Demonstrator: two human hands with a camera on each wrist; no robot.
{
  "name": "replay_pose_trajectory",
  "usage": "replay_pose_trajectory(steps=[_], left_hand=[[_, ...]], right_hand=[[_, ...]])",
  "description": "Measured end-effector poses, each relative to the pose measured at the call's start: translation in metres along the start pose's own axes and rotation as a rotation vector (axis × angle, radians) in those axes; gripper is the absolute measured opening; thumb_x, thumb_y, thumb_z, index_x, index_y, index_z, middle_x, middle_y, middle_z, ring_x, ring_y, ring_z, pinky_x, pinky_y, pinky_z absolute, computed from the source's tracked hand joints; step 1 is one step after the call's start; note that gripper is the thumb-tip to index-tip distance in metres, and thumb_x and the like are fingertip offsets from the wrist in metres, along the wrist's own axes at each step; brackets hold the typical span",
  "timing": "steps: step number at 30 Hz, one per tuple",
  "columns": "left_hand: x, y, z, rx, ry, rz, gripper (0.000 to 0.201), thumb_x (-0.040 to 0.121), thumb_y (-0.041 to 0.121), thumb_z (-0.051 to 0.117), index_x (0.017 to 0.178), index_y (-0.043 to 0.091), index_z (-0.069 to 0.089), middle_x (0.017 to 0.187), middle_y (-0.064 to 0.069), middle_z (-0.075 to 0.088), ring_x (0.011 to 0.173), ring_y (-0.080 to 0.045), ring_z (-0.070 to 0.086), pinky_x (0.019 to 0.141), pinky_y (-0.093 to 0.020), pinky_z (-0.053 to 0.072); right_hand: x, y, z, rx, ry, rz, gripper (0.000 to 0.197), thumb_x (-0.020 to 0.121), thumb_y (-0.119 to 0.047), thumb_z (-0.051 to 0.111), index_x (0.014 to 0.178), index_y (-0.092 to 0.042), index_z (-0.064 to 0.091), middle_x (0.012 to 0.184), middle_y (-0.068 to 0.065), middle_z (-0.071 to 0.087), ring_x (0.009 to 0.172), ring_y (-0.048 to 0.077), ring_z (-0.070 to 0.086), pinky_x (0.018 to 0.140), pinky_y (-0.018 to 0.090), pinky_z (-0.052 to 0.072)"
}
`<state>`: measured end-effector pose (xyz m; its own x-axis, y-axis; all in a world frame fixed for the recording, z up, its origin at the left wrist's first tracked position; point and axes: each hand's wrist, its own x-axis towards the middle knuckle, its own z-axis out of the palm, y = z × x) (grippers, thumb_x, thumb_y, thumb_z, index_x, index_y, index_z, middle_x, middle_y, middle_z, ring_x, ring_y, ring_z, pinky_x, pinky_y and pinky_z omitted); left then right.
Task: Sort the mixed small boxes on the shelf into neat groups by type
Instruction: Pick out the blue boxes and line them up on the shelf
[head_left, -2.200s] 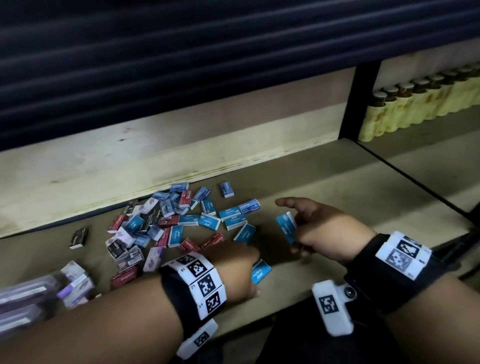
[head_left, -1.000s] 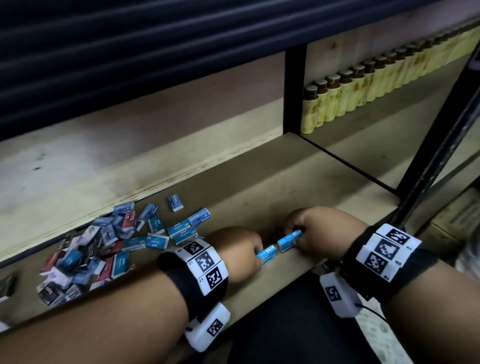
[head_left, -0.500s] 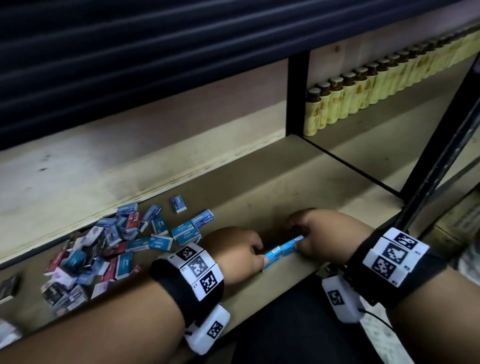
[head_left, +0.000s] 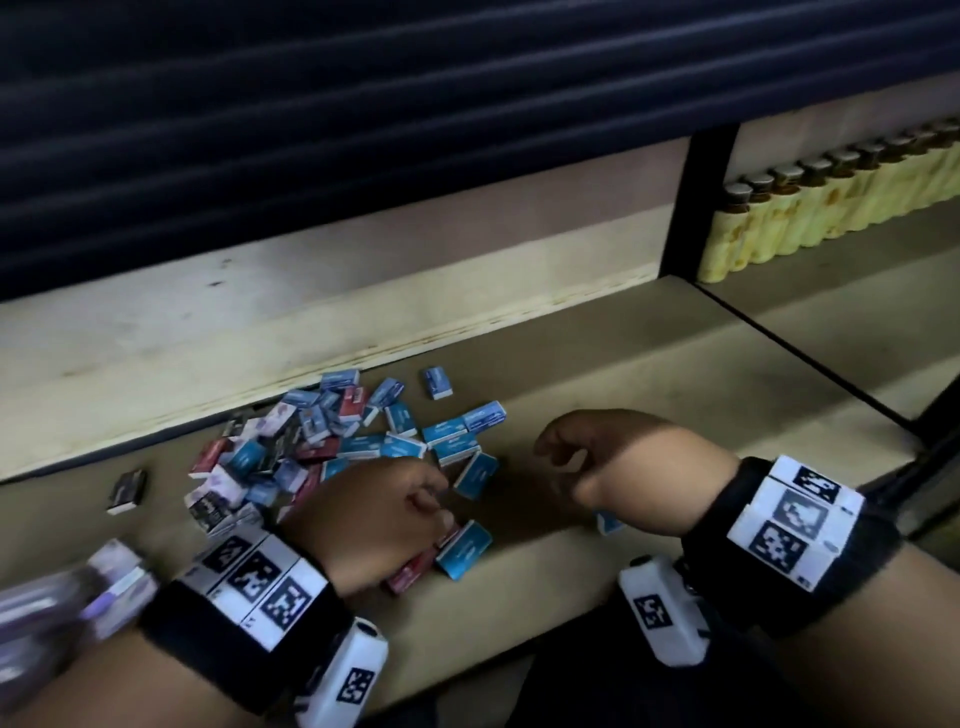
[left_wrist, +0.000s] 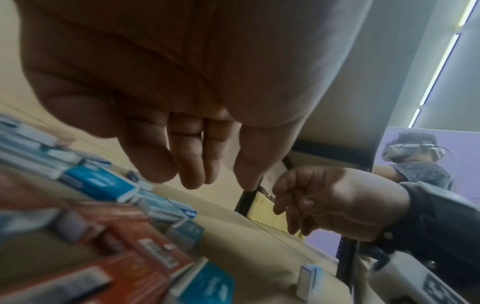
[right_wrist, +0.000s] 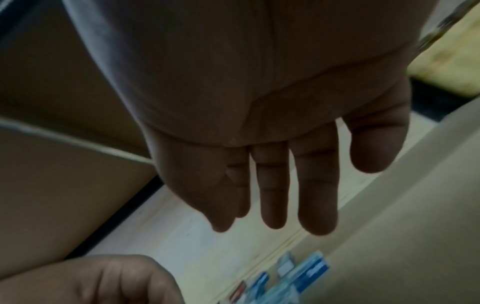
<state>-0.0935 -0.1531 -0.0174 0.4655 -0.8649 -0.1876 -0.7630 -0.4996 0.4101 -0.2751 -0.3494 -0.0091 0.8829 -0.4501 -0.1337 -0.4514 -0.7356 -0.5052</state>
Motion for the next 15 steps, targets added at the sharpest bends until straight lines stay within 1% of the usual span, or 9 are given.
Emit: replay_pose_trajectory(steps=[1, 3, 5, 8, 9, 10, 12, 14, 15], left_hand=[[-0.006, -0.007, -0.003, 0.001, 0.001, -0.013, 0.033, 0.081, 0.048, 0.065, 0.114, 0.040, 0.065, 0.095, 0.025, 0.068, 0.089, 0.010, 0.060, 0.083, -0.025, 0.052], [-0.017, -0.020, -0.005, 0.016, 0.009, -0.034, 0.034, 0.080, 0.049, 0.064, 0.114, 0.041, 0.064, 0.096, 0.025, 0.066, 0.089, 0.010, 0.059, 0.082, -0.025, 0.051], [-0.026, -0.031, -0.004, 0.024, 0.015, -0.055, 0.036, 0.078, 0.051, 0.063, 0.112, 0.042, 0.064, 0.094, 0.025, 0.064, 0.087, 0.009, 0.059, 0.081, -0.026, 0.051], [-0.039, -0.045, -0.001, 0.007, 0.006, -0.077, 0.040, 0.074, 0.056, 0.061, 0.113, 0.045, 0.062, 0.093, 0.024, 0.062, 0.086, 0.006, 0.058, 0.080, -0.028, 0.052], [-0.041, -0.049, 0.000, 0.009, 0.002, -0.078, 0.042, 0.073, 0.058, 0.060, 0.112, 0.045, 0.061, 0.093, 0.024, 0.061, 0.086, 0.006, 0.058, 0.079, -0.027, 0.051], [-0.043, -0.052, 0.002, 0.003, 0.000, -0.083, 0.045, 0.070, 0.062, 0.058, 0.112, 0.046, 0.060, 0.093, 0.025, 0.060, 0.086, 0.006, 0.057, 0.077, -0.025, 0.050], [-0.048, -0.059, 0.005, -0.011, 0.009, -0.096, 0.055, 0.063, 0.069, 0.050, 0.113, 0.048, 0.059, 0.095, 0.028, 0.059, 0.086, 0.009, 0.056, 0.071, -0.016, 0.044], [-0.051, -0.063, 0.007, -0.002, 0.013, -0.088, 0.053, 0.065, 0.069, 0.051, 0.114, 0.049, 0.057, 0.094, 0.031, 0.058, 0.084, 0.012, 0.055, 0.066, -0.012, 0.040], [-0.052, -0.064, 0.007, -0.005, 0.012, -0.084, 0.050, 0.068, 0.067, 0.053, 0.114, 0.050, 0.057, 0.095, 0.031, 0.059, 0.083, 0.012, 0.055, 0.067, -0.013, 0.041]], right_hand=[[0.006, -0.009, 0.003, -0.023, -0.037, 0.000, 0.034, 0.079, -0.037, 0.069, 0.112, -0.043, 0.063, 0.104, -0.021, 0.064, 0.079, -0.005, 0.059, 0.072, 0.016, 0.049], [0.014, -0.024, 0.011, -0.070, -0.103, -0.016, 0.030, 0.081, -0.037, 0.067, 0.111, -0.039, 0.063, 0.103, -0.018, 0.065, 0.073, -0.004, 0.058, 0.060, 0.016, 0.046], [0.020, -0.035, 0.018, -0.112, -0.139, -0.047, 0.027, 0.080, -0.035, 0.066, 0.107, -0.037, 0.064, 0.100, -0.015, 0.066, 0.078, 0.000, 0.059, 0.060, 0.018, 0.044], [0.027, -0.051, 0.034, -0.149, -0.203, -0.077, 0.029, 0.078, -0.035, 0.065, 0.107, -0.037, 0.064, 0.094, -0.017, 0.065, 0.078, -0.003, 0.056, 0.060, 0.017, 0.039], [0.028, -0.054, 0.038, -0.167, -0.233, -0.085, 0.031, 0.077, -0.035, 0.065, 0.108, -0.038, 0.062, 0.094, -0.016, 0.063, 0.077, -0.002, 0.055, 0.061, 0.018, 0.040], [0.030, -0.057, 0.043, -0.186, -0.268, -0.097, 0.034, 0.076, -0.035, 0.066, 0.109, -0.038, 0.061, 0.096, -0.015, 0.063, 0.079, 0.000, 0.056, 0.065, 0.020, 0.044], [0.032, -0.063, 0.051, -0.215, -0.317, -0.117, 0.037, 0.074, -0.033, 0.064, 0.110, -0.035, 0.061, 0.098, -0.013, 0.064, 0.084, 0.006, 0.060, 0.074, 0.029, 0.053], [0.033, -0.067, 0.057, -0.229, -0.335, -0.113, 0.036, 0.072, -0.030, 0.063, 0.108, -0.034, 0.061, 0.097, -0.011, 0.064, 0.086, 0.008, 0.061, 0.079, 0.035, 0.055], [0.033, -0.068, 0.060, -0.240, -0.340, -0.106, 0.035, 0.072, -0.029, 0.063, 0.107, -0.034, 0.061, 0.096, -0.011, 0.063, 0.086, 0.008, 0.061, 0.079, 0.035, 0.055]])
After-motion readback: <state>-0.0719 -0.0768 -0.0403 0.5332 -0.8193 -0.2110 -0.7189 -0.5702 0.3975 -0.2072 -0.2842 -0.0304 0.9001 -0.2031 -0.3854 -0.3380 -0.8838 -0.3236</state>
